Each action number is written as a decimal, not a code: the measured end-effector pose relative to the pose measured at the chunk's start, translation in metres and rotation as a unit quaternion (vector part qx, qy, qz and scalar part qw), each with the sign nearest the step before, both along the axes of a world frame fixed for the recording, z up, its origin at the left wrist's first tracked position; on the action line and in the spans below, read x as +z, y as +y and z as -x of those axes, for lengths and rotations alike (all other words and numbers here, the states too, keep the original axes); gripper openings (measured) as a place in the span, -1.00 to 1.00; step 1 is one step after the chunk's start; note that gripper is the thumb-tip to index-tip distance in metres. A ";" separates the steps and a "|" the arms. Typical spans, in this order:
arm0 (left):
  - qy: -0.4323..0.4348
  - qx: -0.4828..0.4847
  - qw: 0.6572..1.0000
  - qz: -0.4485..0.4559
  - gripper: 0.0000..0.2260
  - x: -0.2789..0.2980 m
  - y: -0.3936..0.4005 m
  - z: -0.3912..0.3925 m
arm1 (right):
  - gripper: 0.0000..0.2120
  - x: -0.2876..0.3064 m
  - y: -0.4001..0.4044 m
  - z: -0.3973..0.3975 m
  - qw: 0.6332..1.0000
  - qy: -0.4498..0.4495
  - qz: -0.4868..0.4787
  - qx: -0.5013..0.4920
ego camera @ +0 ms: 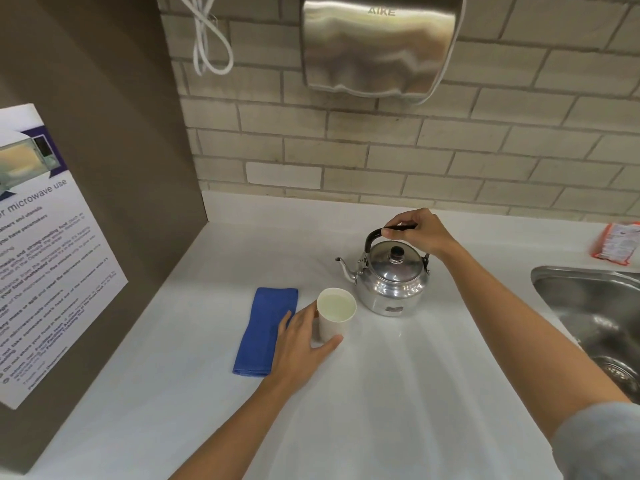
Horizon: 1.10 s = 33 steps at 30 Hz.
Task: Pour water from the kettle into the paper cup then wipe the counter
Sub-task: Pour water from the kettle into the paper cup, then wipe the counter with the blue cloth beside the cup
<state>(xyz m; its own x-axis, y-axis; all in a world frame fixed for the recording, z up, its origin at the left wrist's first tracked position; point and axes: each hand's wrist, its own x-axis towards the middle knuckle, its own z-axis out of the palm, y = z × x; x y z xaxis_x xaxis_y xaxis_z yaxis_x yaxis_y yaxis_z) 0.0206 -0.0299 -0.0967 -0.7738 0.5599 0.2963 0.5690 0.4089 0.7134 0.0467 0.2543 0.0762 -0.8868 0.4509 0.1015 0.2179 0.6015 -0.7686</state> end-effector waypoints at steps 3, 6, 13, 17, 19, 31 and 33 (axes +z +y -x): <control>-0.002 -0.002 1.000 -0.002 -0.42 0.001 -0.002 0.000 | -0.89 -0.003 0.002 0.002 1.000 0.002 0.005 -0.001; -0.014 -0.006 1.000 -0.001 -0.42 0.002 -0.004 0.000 | -0.87 -0.006 0.004 0.003 1.000 0.003 0.005 -0.009; -0.048 -0.017 0.999 0.018 -0.43 0.004 -0.008 0.000 | -0.81 -0.015 0.009 -0.002 0.999 -0.002 -0.007 -0.037; -0.050 -0.023 0.998 0.017 -0.47 0.007 -0.013 0.002 | -0.78 -0.019 0.007 -0.004 0.996 -0.023 -0.054 -0.064; -0.041 -0.022 0.999 0.009 -0.47 0.009 -0.018 0.005 | -0.74 -0.018 0.001 -0.003 0.985 -0.034 -0.142 -0.091; 0.031 0.101 0.994 0.002 -0.75 0.005 -0.097 0.054 | -0.63 -0.014 -0.190 0.025 0.987 0.136 -0.077 0.044; 0.028 0.116 0.992 0.047 -0.62 0.001 -0.109 0.059 | -0.59 -0.041 -0.225 0.037 0.992 0.104 -0.034 0.065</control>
